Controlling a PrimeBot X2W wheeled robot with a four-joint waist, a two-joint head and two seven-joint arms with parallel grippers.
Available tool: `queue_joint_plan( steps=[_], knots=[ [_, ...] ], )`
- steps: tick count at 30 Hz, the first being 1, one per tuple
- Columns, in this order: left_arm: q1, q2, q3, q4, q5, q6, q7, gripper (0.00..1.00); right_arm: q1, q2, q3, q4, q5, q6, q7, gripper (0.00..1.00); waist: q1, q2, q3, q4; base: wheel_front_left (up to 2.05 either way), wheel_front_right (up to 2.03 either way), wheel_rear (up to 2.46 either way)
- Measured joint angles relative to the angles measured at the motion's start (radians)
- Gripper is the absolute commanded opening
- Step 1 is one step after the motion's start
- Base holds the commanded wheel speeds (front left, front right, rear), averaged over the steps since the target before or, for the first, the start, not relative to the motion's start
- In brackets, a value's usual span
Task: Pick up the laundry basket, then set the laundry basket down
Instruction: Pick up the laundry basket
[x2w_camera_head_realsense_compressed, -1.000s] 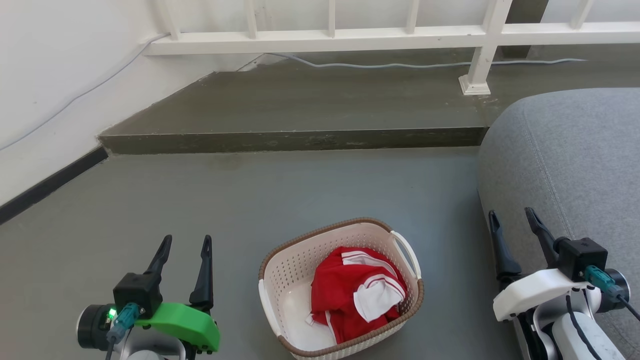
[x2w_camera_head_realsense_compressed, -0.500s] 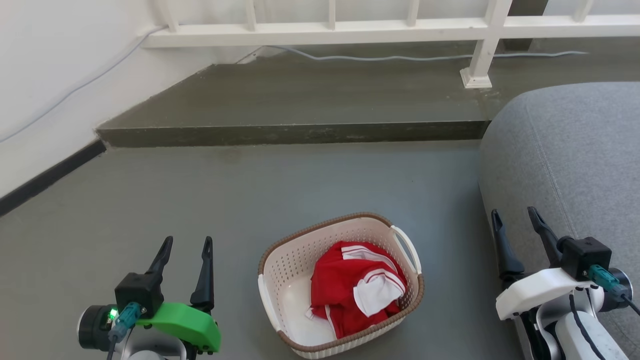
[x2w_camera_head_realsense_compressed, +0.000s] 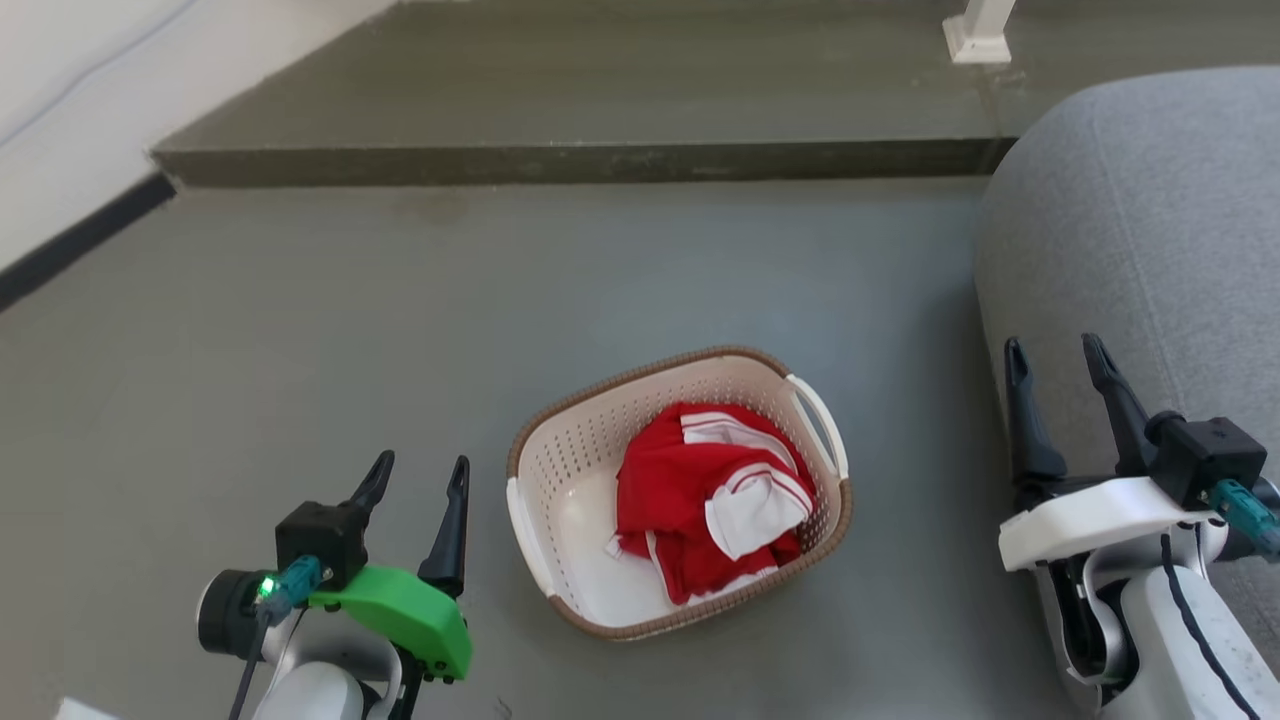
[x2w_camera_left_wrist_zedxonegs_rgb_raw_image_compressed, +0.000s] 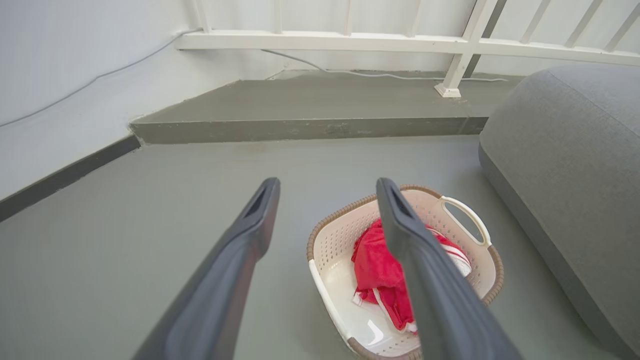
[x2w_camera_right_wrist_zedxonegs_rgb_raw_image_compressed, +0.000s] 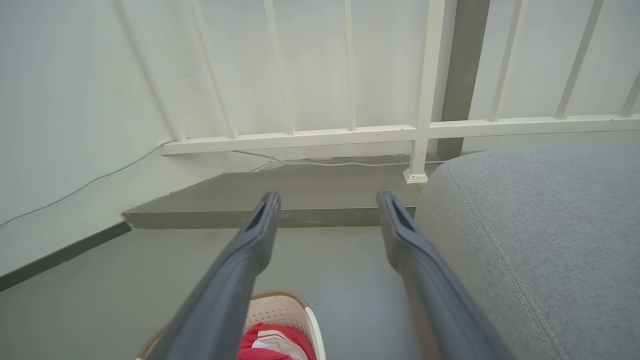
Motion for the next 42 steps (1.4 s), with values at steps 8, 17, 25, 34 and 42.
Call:
queue_joint_plan(
  steps=[8,17,25,34,42],
  knots=[
    [-0.084,-0.006,-0.016,0.092,-0.039,-0.035,0.066,1.0,-0.048,0.017,-0.003,-0.057,-0.007,-0.008,0.0,1.0,0.0,0.0,0.109,0.002,0.0,0.0,0.0],
    [-0.179,-0.014,-0.028,0.226,-0.065,-0.084,0.16,1.0,-0.12,0.034,0.003,-0.141,-0.022,-0.007,-0.002,1.0,0.0,0.0,0.235,-0.007,0.0,0.0,0.0],
    [-0.283,-0.018,-0.026,0.335,-0.092,-0.102,0.214,1.0,-0.172,0.047,0.007,-0.222,-0.045,-0.009,-0.003,1.0,0.0,0.0,0.349,-0.03,0.0,0.0,0.0],
    [-0.398,-0.032,-0.016,0.427,-0.114,-0.124,0.249,1.0,-0.21,0.055,0.005,-0.302,-0.053,-0.01,-0.003,1.0,0.0002,0.0,0.477,-0.066,0.0,0.0,0.0],
    [-0.489,-0.032,0.002,0.517,-0.137,-0.138,0.276,1.0,-0.232,0.069,0.002,-0.338,-0.054,-0.017,-0.003,1.0,0.0001,0.0,0.585,-0.098,0.0,0.0,0.0]
  ],
)
